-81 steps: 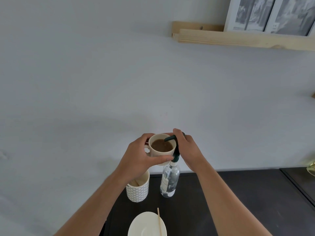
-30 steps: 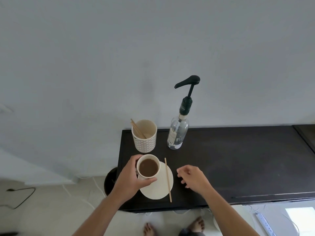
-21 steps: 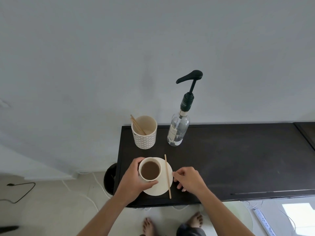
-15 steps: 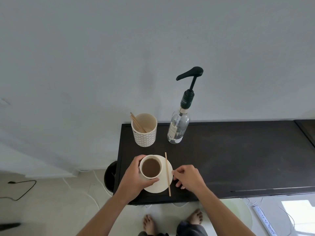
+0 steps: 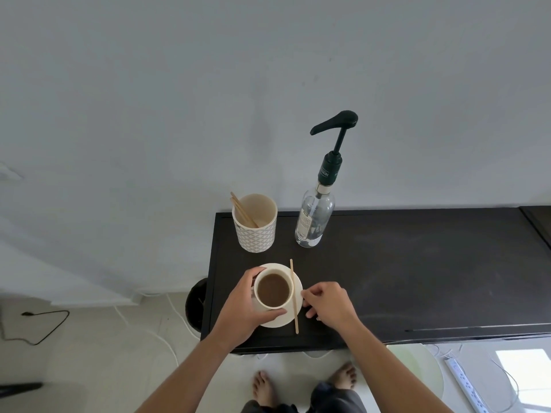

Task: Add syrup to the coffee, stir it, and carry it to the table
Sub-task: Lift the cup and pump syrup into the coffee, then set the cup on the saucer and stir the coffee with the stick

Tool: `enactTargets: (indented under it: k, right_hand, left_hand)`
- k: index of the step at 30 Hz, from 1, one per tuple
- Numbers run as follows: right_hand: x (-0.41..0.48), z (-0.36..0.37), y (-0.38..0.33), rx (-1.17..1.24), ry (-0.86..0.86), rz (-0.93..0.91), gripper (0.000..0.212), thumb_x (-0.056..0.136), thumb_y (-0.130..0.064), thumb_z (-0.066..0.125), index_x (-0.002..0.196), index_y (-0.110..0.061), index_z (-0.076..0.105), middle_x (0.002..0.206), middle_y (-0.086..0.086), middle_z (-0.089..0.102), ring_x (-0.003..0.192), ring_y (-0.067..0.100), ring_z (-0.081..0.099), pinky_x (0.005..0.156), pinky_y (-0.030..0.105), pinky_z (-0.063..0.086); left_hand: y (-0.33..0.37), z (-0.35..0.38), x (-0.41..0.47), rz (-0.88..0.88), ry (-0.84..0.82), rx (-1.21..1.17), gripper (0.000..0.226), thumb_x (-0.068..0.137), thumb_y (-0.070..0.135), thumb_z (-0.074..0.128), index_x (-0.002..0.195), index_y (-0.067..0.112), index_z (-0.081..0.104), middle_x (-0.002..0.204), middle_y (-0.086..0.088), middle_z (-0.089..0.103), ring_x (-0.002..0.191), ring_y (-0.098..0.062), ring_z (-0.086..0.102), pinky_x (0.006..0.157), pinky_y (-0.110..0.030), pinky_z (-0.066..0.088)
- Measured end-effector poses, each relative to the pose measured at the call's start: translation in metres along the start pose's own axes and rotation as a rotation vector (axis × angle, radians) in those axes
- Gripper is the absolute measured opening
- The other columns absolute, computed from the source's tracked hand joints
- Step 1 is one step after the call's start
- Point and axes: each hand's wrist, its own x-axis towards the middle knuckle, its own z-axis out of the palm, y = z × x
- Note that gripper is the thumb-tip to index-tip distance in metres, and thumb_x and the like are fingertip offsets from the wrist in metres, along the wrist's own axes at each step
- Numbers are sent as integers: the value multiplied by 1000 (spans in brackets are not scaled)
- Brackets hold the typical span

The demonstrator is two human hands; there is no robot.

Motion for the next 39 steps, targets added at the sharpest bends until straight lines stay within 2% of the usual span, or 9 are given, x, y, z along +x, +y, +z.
enactTargets:
  k: [7,14,19,22,24,27,32,36,39]
  right_hand:
    - [0,0,-11,-21,49,-34,21,104,-41,78,92,-24,81,79,-2,86,61,9,81,71,40,72]
    - [-18,4,-3,-241,-68,-18,58,88,-68,87,72,-14,74,64,-5,69,58,13,59,57,27,46]
    - [-28,6,0,-247,-145,-40,30,97,-54,86,92,-25,88,88,-5,85,73,7,71,64,22,51]
    - [-30,2,0,-215,-149,-46,24,100,-48,84,98,-23,85,93,-6,85,76,7,71,71,25,56]
    - [-30,-5,1,-183,-135,-48,24,101,-46,83,99,-22,82,94,-3,85,71,10,72,67,28,60]
    - [-33,-20,0,-87,-103,-55,21,106,-39,79,103,-18,77,94,1,87,69,23,84,62,32,65]
    - [-42,-51,-14,-75,-66,-222,13,110,-35,74,103,-25,76,92,-10,87,67,26,84,63,33,65]
    - [-50,-75,-24,-222,12,-363,12,110,-39,74,99,-37,77,92,-23,81,62,11,76,66,21,58]
    - [-54,-85,-33,-272,72,-437,10,108,-38,77,98,-40,81,89,-14,77,77,4,72,67,16,52]
  left_hand:
    - [-1,-3,10,-8,13,38,95,68,61,105,145,55,50,145,27,66,136,0,65,114,-33,57]
    - [-15,-19,7,-32,-7,106,125,57,79,103,161,52,39,157,36,46,145,15,47,113,-14,40]
    - [-27,-36,-5,-57,7,201,98,69,83,93,150,49,51,149,30,56,137,18,51,110,-18,45]
    - [-36,-39,-11,-53,4,269,92,77,91,76,152,45,51,157,26,54,142,21,45,124,-30,45]
    - [-46,-38,-14,-38,-32,344,95,85,86,75,163,41,45,173,24,42,159,13,29,140,-40,28]
    - [-60,-33,-22,31,-69,514,102,98,85,61,179,37,24,187,28,10,174,5,0,145,-41,2]
    - [-73,-21,-34,119,-24,776,100,109,85,34,183,28,-4,192,14,-9,177,-11,-12,146,-50,8]
    - [-71,-14,-36,118,1,864,102,110,84,29,183,21,-1,193,4,-6,179,-19,-6,144,-55,16]
    - [-66,-12,-36,89,-8,887,103,109,86,25,183,20,0,193,3,-7,179,-20,-6,144,-55,16]
